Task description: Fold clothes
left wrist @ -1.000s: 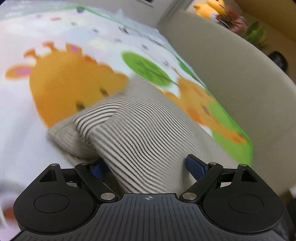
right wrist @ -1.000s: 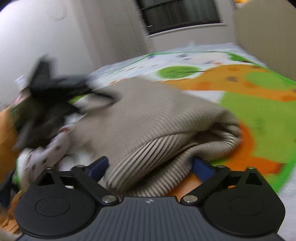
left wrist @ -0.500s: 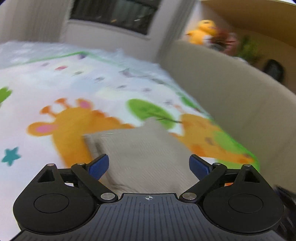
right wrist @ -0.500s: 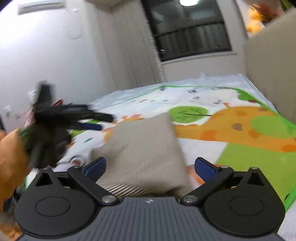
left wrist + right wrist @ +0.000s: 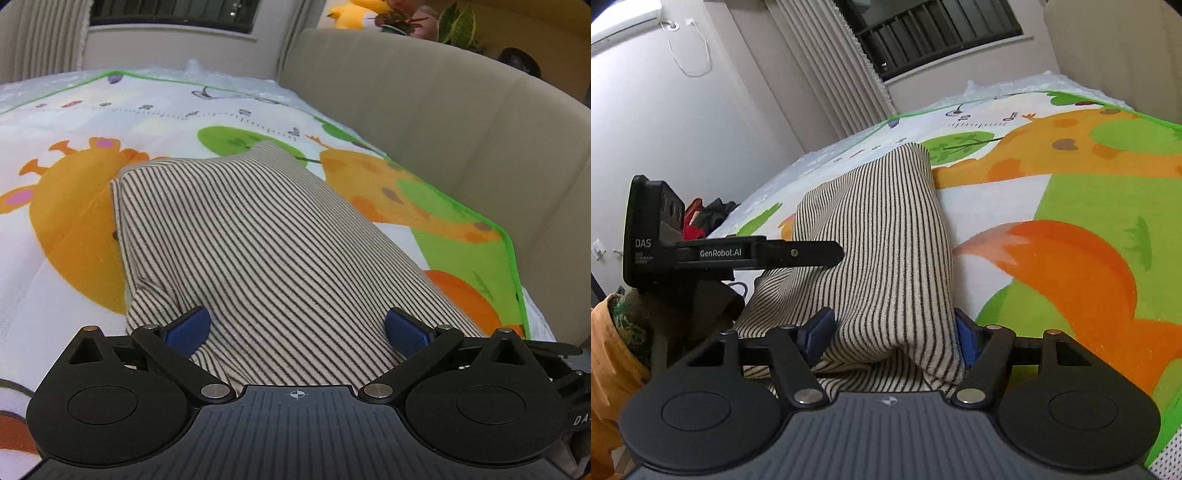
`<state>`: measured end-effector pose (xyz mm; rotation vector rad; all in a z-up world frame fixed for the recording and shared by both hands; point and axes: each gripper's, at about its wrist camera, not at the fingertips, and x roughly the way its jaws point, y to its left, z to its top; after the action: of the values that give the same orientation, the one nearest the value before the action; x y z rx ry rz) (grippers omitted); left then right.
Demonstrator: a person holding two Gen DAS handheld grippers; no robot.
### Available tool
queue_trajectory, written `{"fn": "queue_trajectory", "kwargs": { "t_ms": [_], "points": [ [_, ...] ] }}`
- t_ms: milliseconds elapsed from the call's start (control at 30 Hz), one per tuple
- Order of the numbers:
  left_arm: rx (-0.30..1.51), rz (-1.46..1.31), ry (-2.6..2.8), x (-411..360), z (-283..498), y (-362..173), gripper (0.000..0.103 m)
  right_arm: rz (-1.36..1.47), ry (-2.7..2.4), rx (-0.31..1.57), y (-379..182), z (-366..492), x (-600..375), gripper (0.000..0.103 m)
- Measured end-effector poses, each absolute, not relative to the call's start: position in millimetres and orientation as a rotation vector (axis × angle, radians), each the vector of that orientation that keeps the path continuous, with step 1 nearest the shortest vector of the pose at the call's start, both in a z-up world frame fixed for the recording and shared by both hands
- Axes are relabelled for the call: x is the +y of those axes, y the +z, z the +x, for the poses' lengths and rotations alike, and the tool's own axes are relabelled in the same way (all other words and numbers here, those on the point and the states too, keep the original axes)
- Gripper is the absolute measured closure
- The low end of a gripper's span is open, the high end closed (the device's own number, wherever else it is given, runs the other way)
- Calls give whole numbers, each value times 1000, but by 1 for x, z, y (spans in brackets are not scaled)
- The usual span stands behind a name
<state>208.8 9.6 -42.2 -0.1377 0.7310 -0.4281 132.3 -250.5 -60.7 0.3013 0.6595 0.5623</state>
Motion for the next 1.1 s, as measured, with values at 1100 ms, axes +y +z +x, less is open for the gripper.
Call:
{"fn": "queue_trajectory", "kwargs": {
  "t_ms": [1100],
  "points": [
    [604,-170,-492,29,193,-59,0,221,393,469,-77,98,-217,11]
  ]
}}
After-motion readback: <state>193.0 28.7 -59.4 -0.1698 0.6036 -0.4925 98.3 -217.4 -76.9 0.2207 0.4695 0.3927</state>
